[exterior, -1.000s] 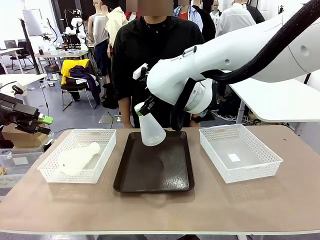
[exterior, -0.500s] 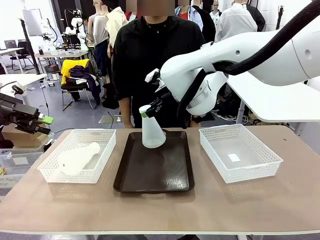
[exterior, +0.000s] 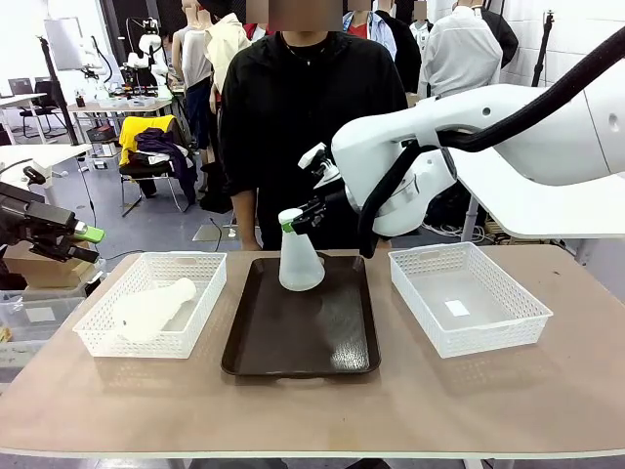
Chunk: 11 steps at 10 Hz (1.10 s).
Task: Prepare the laboratory tools.
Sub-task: Place the picked Big flask upright in the Handle tray as instructed by the person.
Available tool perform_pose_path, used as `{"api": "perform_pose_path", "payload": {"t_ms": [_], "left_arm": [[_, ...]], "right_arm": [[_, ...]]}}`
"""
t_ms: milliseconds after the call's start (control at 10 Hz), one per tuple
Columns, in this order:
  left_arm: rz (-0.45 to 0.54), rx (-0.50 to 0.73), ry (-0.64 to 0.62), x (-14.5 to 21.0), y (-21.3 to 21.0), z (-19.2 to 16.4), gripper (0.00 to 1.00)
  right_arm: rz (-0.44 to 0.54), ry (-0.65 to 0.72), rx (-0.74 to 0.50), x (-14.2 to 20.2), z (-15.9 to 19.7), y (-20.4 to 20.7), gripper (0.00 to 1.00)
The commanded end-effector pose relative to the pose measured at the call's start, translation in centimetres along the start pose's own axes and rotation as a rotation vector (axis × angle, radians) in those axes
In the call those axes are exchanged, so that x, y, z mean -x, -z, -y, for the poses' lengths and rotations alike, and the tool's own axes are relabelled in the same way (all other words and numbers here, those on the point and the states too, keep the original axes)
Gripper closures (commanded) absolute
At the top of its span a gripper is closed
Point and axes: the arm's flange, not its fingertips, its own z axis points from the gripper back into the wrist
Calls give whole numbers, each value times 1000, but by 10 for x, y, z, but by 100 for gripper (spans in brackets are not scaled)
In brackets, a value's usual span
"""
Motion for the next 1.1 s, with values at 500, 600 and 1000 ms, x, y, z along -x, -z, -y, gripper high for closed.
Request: {"api": "perform_pose_path", "payload": {"t_ms": [500,600,1000], "left_arm": [[-1,-1,4,0,-2,1,0],[-1,-1,4,0,-2,1,0],[-1,-1,4,0,-2,1,0]], "right_arm": [[94,11,-7,32,-2,12,100],[85,24,-9,34,-1,12,100],[52,67,-14,41,0,16,23]]}}
